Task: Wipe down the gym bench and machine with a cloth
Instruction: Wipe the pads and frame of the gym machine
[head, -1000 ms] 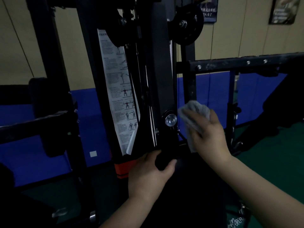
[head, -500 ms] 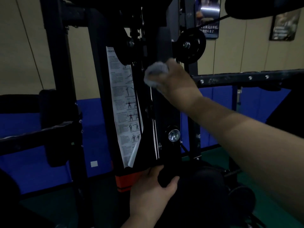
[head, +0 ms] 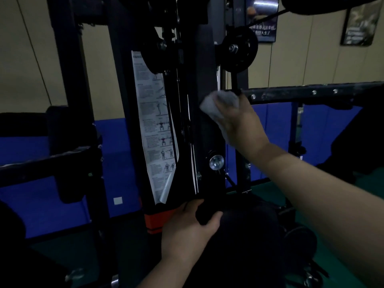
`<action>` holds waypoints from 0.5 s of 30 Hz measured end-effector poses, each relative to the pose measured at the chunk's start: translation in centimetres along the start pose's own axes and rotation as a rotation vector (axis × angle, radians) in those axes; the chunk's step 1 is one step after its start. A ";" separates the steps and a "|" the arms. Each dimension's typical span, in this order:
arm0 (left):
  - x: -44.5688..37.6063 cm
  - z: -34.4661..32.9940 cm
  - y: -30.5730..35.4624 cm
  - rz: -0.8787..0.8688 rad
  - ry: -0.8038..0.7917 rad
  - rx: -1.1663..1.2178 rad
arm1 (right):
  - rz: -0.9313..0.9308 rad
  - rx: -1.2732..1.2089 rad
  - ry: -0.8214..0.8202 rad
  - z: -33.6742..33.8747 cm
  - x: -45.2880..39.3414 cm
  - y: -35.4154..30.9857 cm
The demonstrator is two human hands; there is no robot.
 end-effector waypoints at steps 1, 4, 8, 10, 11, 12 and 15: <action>0.0 -0.1 0.0 -0.004 -0.001 -0.001 | -0.032 0.048 -0.048 0.4 1.5 0.7; 0.0 -0.1 0.2 -0.006 -0.012 -0.032 | -0.396 0.024 -0.217 0.5 8.6 4.8; 0.0 -0.1 0.4 -0.009 -0.001 -0.068 | -0.437 -0.096 -0.125 1.8 13.6 2.8; 0.1 -0.1 0.4 -0.023 0.049 -0.134 | -0.307 -0.139 -0.179 0.9 14.6 -1.3; 0.2 0.0 0.4 -0.053 0.085 -0.157 | -0.232 -0.142 -0.257 -0.2 14.9 -2.9; 0.4 0.0 0.6 -0.097 0.123 -0.164 | -0.184 -0.142 -0.370 -1.5 15.4 -4.0; 0.6 0.2 0.8 -0.163 0.156 -0.160 | -0.109 -0.130 -0.529 -3.1 15.7 -4.4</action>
Point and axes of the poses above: each hand's wrist, its own x-axis away from the middle knuckle, its own z-axis out of the back of the hand, y = z × x, the point moved 7 cm from there along -x, towards the middle knuckle, and after that the axes turned 12 degrees about z, right-handed, at the moved point
